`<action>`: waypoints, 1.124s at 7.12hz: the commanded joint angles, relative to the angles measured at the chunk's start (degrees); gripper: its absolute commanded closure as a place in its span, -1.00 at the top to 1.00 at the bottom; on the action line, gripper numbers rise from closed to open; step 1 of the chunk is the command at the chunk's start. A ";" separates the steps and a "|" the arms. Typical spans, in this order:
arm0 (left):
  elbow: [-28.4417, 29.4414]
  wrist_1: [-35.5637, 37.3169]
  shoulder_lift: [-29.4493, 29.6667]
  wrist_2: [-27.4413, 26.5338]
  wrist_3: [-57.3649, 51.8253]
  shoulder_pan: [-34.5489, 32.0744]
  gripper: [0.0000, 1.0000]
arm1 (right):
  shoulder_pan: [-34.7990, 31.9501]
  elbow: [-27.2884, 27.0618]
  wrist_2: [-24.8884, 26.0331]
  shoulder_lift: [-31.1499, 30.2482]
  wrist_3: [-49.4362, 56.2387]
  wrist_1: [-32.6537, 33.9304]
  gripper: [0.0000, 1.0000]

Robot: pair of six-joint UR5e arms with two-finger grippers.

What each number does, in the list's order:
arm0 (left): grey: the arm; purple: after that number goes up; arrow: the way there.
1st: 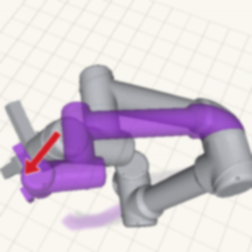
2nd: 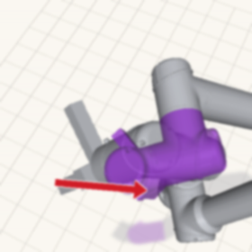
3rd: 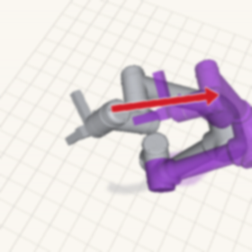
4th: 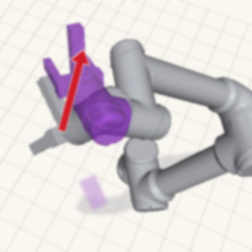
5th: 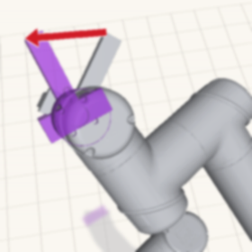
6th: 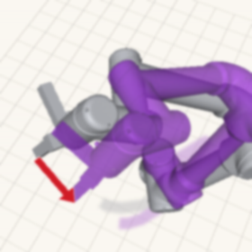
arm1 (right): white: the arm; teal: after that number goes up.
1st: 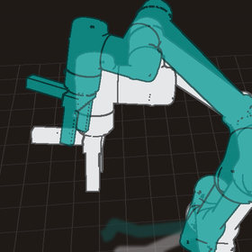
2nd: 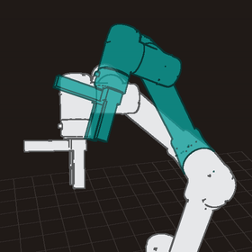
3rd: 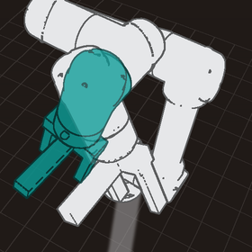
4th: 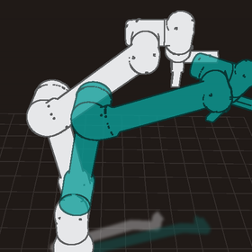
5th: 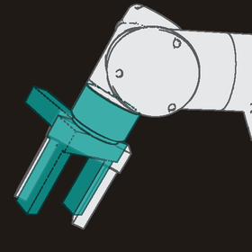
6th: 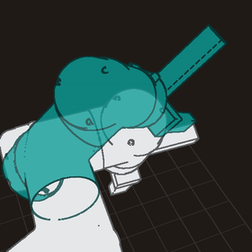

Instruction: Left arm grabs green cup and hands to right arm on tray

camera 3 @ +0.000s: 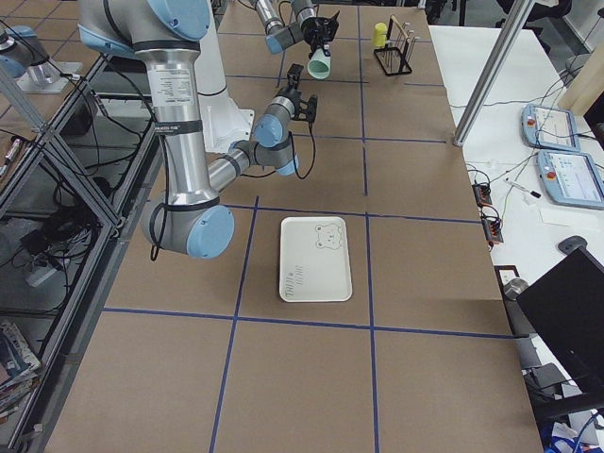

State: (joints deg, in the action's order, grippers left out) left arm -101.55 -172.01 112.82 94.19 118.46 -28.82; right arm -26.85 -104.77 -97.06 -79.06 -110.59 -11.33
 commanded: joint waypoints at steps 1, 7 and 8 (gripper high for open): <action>0.39 -0.34 0.12 -0.15 -0.07 2.01 0.14 | 0.05 0.09 2.30 4.67 -1.65 6.64 0.87; 0.21 -0.34 0.82 -0.15 0.19 3.60 0.14 | 0.13 3.78 4.95 10.23 -2.53 7.46 0.87; 0.21 -0.34 0.91 -0.15 0.19 3.69 0.14 | 0.13 3.96 5.12 10.58 -2.53 7.46 0.87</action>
State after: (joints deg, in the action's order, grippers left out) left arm -101.32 -172.37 113.65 94.04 118.64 -25.28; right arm -26.72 -101.06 -92.14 -68.94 -113.09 -3.87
